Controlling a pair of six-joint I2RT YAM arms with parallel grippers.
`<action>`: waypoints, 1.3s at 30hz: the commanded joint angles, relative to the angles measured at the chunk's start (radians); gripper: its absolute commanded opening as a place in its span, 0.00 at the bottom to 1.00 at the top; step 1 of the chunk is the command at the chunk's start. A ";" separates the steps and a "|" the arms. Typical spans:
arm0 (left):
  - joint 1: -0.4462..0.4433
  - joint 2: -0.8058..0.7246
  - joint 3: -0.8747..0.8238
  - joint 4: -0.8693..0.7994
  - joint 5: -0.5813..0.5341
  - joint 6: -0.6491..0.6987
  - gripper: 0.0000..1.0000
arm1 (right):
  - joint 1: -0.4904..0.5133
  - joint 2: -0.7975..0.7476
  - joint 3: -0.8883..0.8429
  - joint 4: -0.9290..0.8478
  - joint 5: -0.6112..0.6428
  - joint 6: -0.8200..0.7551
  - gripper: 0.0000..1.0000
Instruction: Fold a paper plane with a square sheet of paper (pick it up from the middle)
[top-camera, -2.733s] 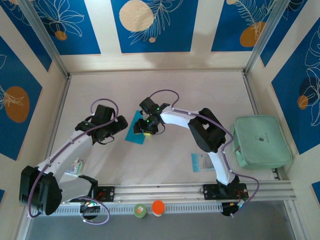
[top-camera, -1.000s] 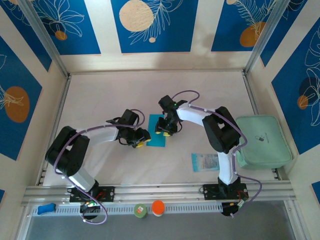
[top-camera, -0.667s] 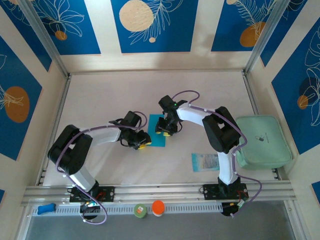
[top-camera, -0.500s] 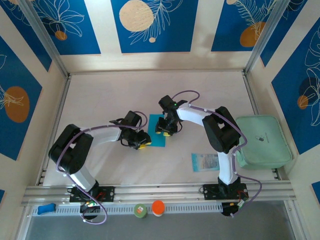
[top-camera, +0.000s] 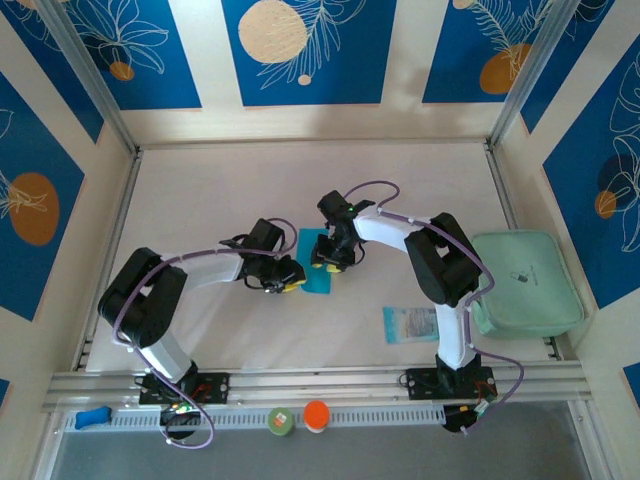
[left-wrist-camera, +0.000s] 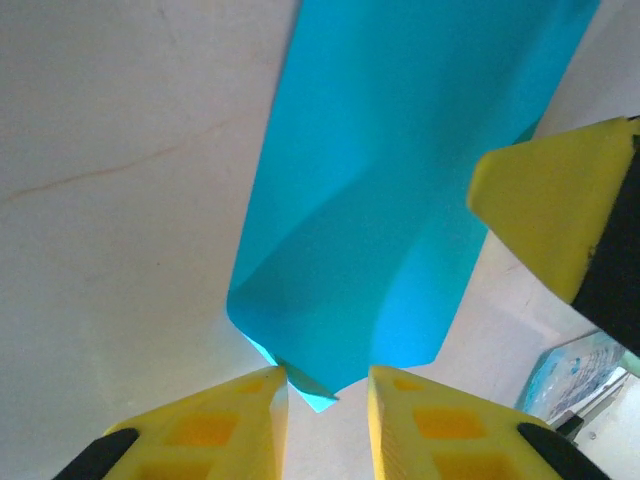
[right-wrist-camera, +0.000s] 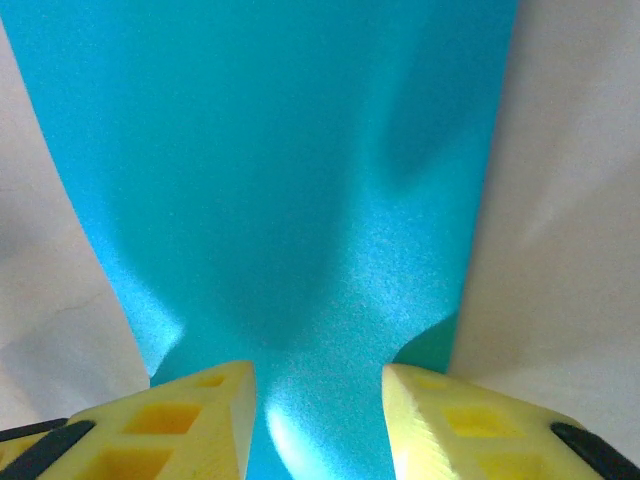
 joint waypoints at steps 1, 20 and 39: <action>-0.008 0.009 0.010 0.033 0.017 -0.019 0.28 | -0.003 0.049 -0.035 -0.015 0.007 -0.004 0.40; -0.007 0.014 -0.018 -0.012 -0.042 -0.076 0.37 | -0.005 0.047 -0.039 -0.011 0.009 -0.001 0.40; -0.002 0.029 -0.014 0.054 -0.016 -0.116 0.24 | -0.006 0.043 -0.044 -0.007 0.009 -0.002 0.39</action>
